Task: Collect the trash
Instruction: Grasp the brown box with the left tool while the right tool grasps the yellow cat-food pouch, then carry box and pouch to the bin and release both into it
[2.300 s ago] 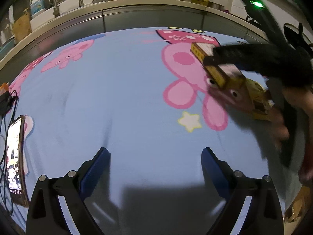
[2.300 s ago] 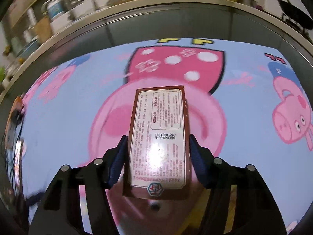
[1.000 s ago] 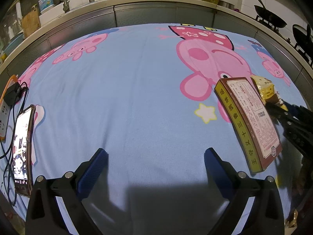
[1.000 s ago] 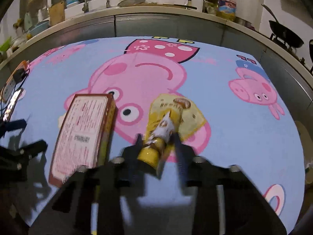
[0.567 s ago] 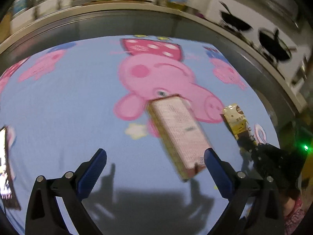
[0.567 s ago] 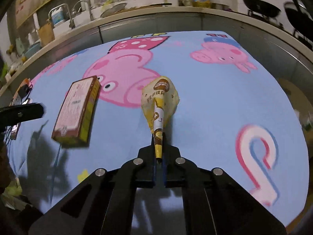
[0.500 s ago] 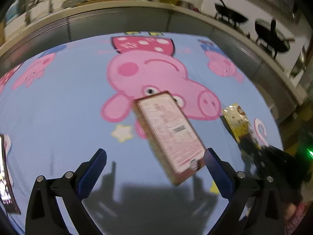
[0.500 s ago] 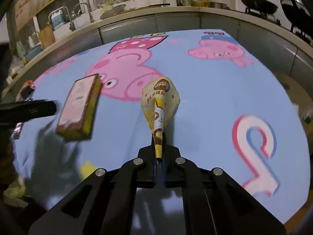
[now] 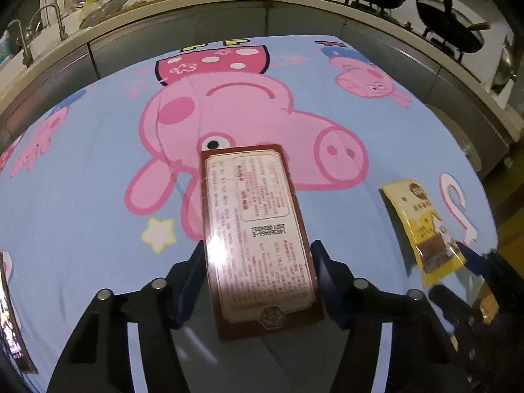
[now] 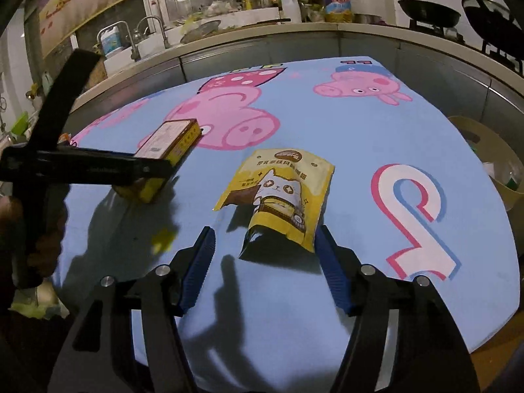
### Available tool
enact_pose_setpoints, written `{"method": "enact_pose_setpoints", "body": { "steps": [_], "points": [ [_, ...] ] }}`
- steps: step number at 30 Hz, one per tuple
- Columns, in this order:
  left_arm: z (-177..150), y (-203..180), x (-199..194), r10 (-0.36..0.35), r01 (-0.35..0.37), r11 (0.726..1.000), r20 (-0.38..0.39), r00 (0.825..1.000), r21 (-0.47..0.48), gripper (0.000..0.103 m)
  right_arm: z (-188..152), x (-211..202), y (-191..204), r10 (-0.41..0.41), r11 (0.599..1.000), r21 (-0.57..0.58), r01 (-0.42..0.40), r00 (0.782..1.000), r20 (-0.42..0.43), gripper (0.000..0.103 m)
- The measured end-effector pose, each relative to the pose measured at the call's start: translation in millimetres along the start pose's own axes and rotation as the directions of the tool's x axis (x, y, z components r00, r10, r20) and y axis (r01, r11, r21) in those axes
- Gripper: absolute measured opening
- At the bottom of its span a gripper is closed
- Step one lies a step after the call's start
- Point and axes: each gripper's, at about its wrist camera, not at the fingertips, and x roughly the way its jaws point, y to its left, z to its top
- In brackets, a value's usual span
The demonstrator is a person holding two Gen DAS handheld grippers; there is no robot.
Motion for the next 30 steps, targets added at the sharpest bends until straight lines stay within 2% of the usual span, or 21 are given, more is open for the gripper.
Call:
{"method": "enact_pose_setpoints", "body": {
  "steps": [5, 7, 8, 9, 12, 18, 21, 24, 27, 30],
  "points": [
    [-12.3, 0.9, -9.6, -0.077, 0.077, 0.997, -0.015, 0.997, -0.007, 0.06, 6.2, 0.9, -4.9, -0.001, 1.0, 0.02, 0.001, 1.0, 0.032, 0.063],
    [-11.3, -4.9, -12.6, -0.123, 0.123, 0.992, -0.019, 0.992, -0.004, 0.059, 8.2, 7.8, -7.6, 0.013, 1.0, 0.022, -0.013, 1.0, 0.016, 0.039],
    [-9.6, -8.7, -13.5, -0.137, 0.137, 0.991, -0.019, 0.99, 0.002, 0.059, 9.5, 12.0, -10.5, 0.028, 0.999, 0.028, -0.028, 1.0, -0.001, 0.017],
    [-7.0, -12.3, -13.6, -0.147, 0.147, 0.989, -0.02, 0.989, 0.009, 0.059, 9.7, 15.4, -15.3, 0.046, 0.998, 0.053, -0.045, 0.999, -0.011, 0.003],
    [5.4, -27.9, -10.8, -0.191, 0.192, 0.981, -0.031, 0.981, 0.032, 0.059, 11.4, 12.0, -27.2, 0.056, 0.993, 0.099, -0.058, 0.998, 0.021, 0.001],
    [46.5, -78.8, -2.5, -0.262, 0.266, 0.958, -0.049, 0.964, 0.11, 0.059, 24.8, -7.5, -74.2, -0.024, 0.984, 0.177, 0.004, 0.993, 0.112, 0.001],
    [76.6, -121.7, 2.5, -0.319, 0.325, 0.927, -0.062, 0.946, 0.186, 0.059, 35.3, -20.0, -113.1, -0.08, 0.97, 0.239, 0.042, 0.985, 0.151, 0.001],
    [112.5, -179.1, 13.2, -0.372, 0.378, 0.884, -0.076, 0.925, 0.276, 0.059, 44.5, -31.0, -159.5, -0.153, 0.946, 0.31, 0.093, 0.973, 0.174, 0.001],
    [139.7, -224.2, 29.1, -0.416, 0.428, 0.847, -0.107, 0.903, 0.315, 0.059, 52.7, -36.1, -209.0, -0.217, 0.917, 0.371, 0.146, 0.963, 0.158, 0.001],
    [166.3, -270.9, 50.9, -0.467, 0.493, 0.808, -0.16, 0.87, 0.323, 0.059, 53.5, -35.2, -252.8, -0.272, 0.888, 0.413, 0.2, 0.954, 0.123, 0.001]
  ]
}}
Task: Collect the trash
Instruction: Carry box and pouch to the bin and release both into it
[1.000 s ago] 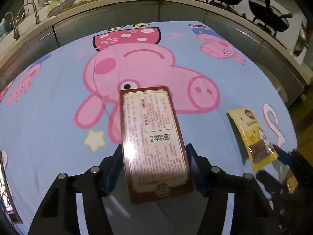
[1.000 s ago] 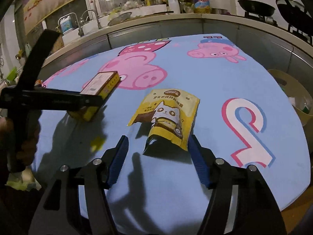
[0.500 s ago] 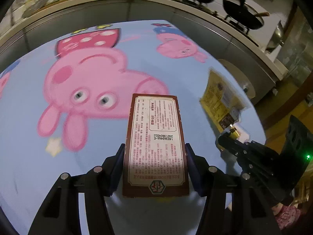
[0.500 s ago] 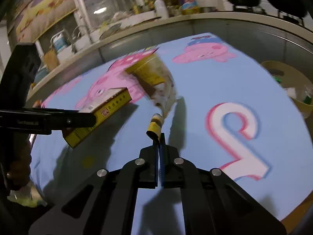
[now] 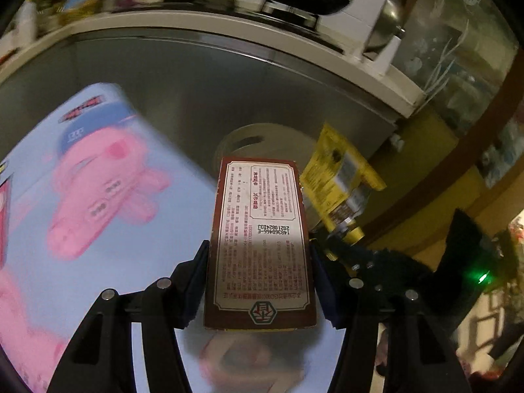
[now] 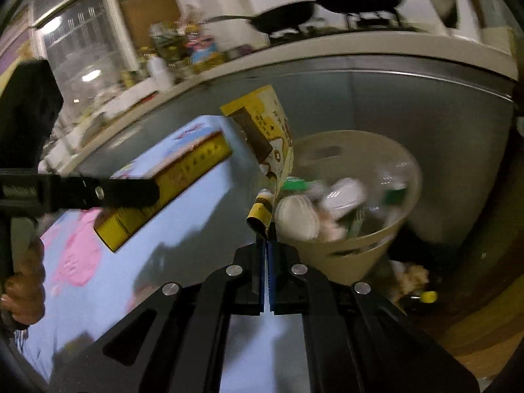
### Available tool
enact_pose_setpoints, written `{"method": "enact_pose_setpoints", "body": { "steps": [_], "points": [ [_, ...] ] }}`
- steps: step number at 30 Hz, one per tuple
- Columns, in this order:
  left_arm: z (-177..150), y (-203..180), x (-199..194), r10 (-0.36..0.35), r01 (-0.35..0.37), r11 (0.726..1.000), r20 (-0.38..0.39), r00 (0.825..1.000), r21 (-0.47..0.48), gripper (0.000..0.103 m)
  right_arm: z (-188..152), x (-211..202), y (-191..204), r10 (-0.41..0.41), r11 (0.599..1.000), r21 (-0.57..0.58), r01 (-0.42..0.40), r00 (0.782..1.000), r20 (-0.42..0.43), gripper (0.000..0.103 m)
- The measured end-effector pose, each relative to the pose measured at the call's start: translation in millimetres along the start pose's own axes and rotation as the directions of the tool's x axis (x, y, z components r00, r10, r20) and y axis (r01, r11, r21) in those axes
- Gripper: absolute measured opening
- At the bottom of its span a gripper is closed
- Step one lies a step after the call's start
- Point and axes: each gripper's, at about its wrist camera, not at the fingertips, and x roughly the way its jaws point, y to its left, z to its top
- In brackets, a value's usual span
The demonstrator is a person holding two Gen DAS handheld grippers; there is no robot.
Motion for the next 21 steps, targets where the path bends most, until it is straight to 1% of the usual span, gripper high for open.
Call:
{"method": "enact_pose_setpoints", "body": {
  "steps": [2, 5, 7, 8, 9, 10, 11, 12, 13, 15, 19, 21],
  "points": [
    [21.2, -13.0, 25.2, -0.03, 0.031, 0.999, -0.023, 0.999, 0.017, 0.059, 9.6, 10.2, -26.7, -0.029, 0.999, 0.037, 0.029, 1.0, -0.008, 0.001],
    [43.2, -25.5, 58.4, -0.033, 0.035, 0.999, -0.045, 0.998, 0.041, 0.059, 12.9, 19.1, -52.5, -0.056, 0.997, 0.057, 0.056, 0.998, -0.017, 0.002],
    [55.5, -31.7, 77.0, -0.027, 0.029, 0.998, -0.04, 0.999, 0.054, 0.06, 20.3, 34.8, -65.8, -0.053, 0.996, 0.065, 0.056, 0.998, -0.04, 0.004],
    [60.1, -33.4, 84.8, -0.022, 0.024, 0.998, -0.038, 0.999, 0.059, 0.073, 22.4, 42.0, -68.7, -0.045, 0.997, 0.067, 0.049, 0.998, -0.053, 0.006],
    [63.4, -34.8, 91.5, -0.009, 0.012, 0.998, -0.039, 0.999, 0.062, 0.088, 24.4, 49.4, -71.4, -0.042, 0.997, 0.068, 0.047, 0.997, -0.067, 0.013],
    [65.6, -33.8, 95.7, 0.017, -0.016, 0.998, -0.027, 0.999, 0.063, 0.088, 25.7, 55.2, -73.0, -0.047, 0.996, 0.07, 0.052, 0.996, -0.076, 0.018],
    [66.4, -31.6, 97.0, 0.031, -0.029, 0.997, -0.023, 0.999, 0.064, 0.087, 25.2, 56.9, -72.5, -0.048, 0.996, 0.069, 0.053, 0.996, -0.074, 0.033],
    [67.6, -30.0, 98.5, 0.036, -0.035, 0.997, -0.026, 0.999, 0.063, 0.086, 22.5, 57.7, -70.7, -0.053, 0.996, 0.065, 0.058, 0.996, -0.07, 0.046],
    [67.4, -25.6, 96.7, 0.042, -0.041, 0.998, -0.029, 0.999, 0.049, 0.086, 22.1, 58.0, -70.2, -0.061, 0.996, 0.062, 0.065, 0.996, -0.063, 0.049],
    [64.6, -18.6, 87.4, 0.042, -0.041, 0.999, -0.014, 0.999, 0.022, 0.086, 20.5, 53.0, -68.6, -0.055, 0.996, 0.07, 0.058, 0.997, -0.045, 0.05],
    [54.3, -6.3, 53.7, 0.054, -0.054, 0.998, 0.052, 0.997, -0.01, 0.086, 12.0, 34.9, -62.9, -0.035, 0.994, 0.102, 0.036, 0.999, -0.016, 0.05],
    [45.4, -0.7, 35.3, 0.076, -0.074, 0.997, 0.082, 0.994, -0.022, 0.086, 4.5, 22.4, -59.2, -0.027, 0.992, 0.121, 0.027, 1.0, -0.005, 0.051]
  ]
}}
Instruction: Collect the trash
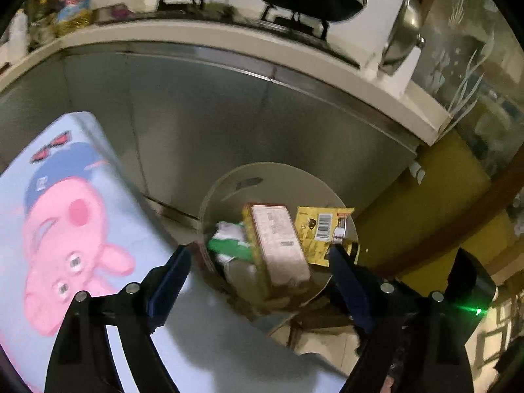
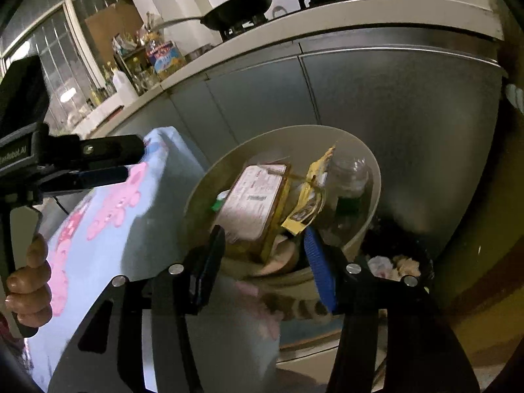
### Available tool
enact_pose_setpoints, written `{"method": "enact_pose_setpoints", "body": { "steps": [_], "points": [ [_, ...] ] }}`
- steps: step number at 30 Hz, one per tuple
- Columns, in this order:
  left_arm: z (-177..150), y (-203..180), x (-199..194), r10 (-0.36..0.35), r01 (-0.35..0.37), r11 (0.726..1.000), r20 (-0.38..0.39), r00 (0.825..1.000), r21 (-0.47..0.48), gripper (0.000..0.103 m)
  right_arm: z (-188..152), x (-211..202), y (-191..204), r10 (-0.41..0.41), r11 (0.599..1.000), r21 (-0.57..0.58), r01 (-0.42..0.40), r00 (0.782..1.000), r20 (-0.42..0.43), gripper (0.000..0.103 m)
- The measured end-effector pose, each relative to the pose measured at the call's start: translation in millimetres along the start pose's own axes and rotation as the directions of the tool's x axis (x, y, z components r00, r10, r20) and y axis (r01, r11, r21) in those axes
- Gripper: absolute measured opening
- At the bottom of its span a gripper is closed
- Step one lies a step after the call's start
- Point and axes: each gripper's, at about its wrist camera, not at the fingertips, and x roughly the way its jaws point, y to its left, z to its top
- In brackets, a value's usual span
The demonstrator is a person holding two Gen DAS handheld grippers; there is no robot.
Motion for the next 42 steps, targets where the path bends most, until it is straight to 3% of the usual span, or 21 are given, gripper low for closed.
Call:
{"method": "enact_pose_setpoints", "body": {
  "steps": [5, 12, 22, 31, 42],
  "points": [
    [-27.4, 3.6, -46.1, 0.089, -0.089, 0.996, 0.063, 0.994, 0.005, 0.088, -18.3, -32.6, 13.2, 0.046, 0.997, 0.064, -0.048, 0.999, 0.025, 0.053],
    [-73.9, 6.4, -103.3, 0.239, -0.243, 0.97, 0.134, 0.962, 0.02, 0.094, -44.6, -69.1, 54.2, 0.118, 0.991, 0.058, -0.12, 0.992, 0.041, 0.055],
    [-120.4, 17.1, -157.5, 0.316, -0.312, 0.949, 0.168, 0.934, -0.05, 0.099, -60.0, -108.5, 104.4, 0.201, 0.979, 0.032, -0.202, 0.979, 0.03, 0.056],
    [-142.3, 14.7, -194.8, 0.338, -0.332, 0.941, 0.22, 0.915, -0.065, 0.099, -73.2, -158.5, 120.2, 0.18, 0.974, 0.123, -0.192, 0.978, 0.101, 0.058],
    [-155.8, 1.6, -220.6, 0.363, -0.368, 0.929, 0.267, 0.893, -0.032, 0.099, -85.1, -184.5, 136.5, 0.187, 0.97, 0.134, -0.2, 0.976, 0.11, 0.061]
  ]
}}
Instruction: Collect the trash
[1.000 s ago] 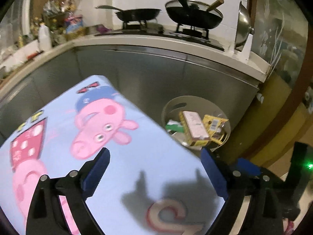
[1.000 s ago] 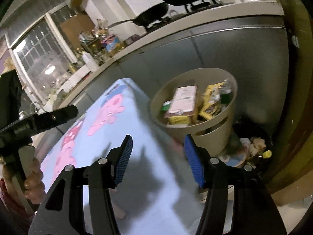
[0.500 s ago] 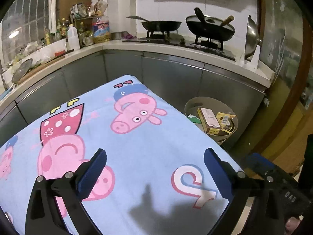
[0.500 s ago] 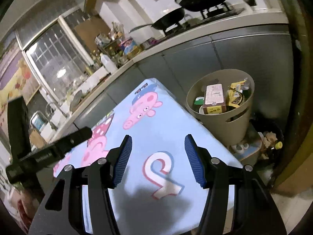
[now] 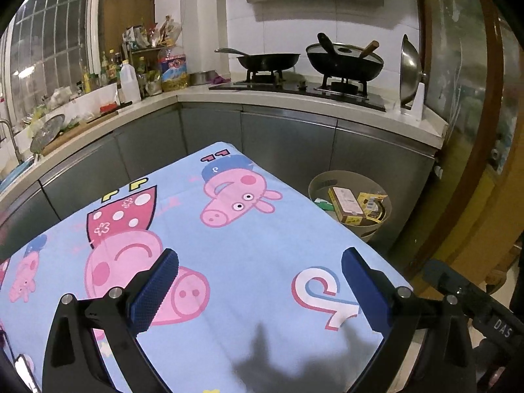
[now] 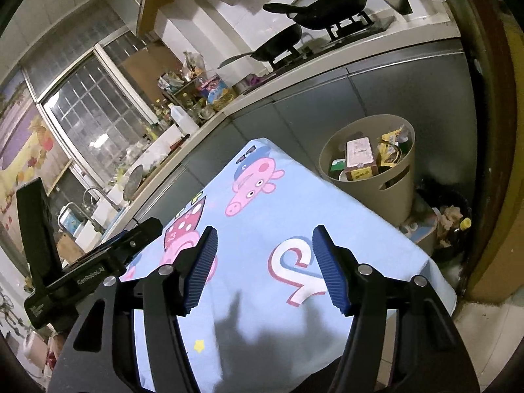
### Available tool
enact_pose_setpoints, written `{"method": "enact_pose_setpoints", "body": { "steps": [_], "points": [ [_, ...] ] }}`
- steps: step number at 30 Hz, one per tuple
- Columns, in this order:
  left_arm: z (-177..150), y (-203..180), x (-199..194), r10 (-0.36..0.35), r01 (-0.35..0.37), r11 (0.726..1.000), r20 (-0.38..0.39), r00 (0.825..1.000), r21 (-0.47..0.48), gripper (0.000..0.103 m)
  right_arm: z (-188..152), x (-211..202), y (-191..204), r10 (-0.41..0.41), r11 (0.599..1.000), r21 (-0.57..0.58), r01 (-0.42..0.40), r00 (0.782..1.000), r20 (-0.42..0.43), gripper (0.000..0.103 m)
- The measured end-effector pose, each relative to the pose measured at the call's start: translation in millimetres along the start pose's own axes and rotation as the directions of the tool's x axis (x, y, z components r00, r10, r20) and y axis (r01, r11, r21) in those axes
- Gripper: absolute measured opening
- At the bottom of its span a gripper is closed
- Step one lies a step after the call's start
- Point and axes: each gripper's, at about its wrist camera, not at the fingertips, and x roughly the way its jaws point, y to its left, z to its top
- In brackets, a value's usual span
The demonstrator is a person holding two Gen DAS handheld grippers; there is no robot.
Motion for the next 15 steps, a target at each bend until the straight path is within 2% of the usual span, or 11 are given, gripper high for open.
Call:
{"method": "enact_pose_setpoints", "body": {
  "steps": [3, 11, 15],
  "points": [
    [-1.9, -2.0, -1.5, 0.073, -0.073, 0.997, -0.009, 0.997, 0.026, 0.099, -2.0, -3.8, 3.8, -0.003, 1.0, 0.0, 0.003, 1.0, 0.004, 0.061],
    [-3.7, -1.3, -11.0, 0.111, -0.112, 0.993, 0.017, 0.994, 0.042, 0.099, -3.7, -7.5, 8.4, -0.001, 1.0, 0.003, 0.001, 1.0, 0.012, 0.063],
    [-3.6, -2.3, -14.7, 0.104, -0.105, 0.994, 0.02, 0.994, 0.043, 0.099, -2.6, -9.3, 7.3, -0.005, 1.0, 0.014, 0.005, 1.0, 0.02, 0.064]
  ]
}}
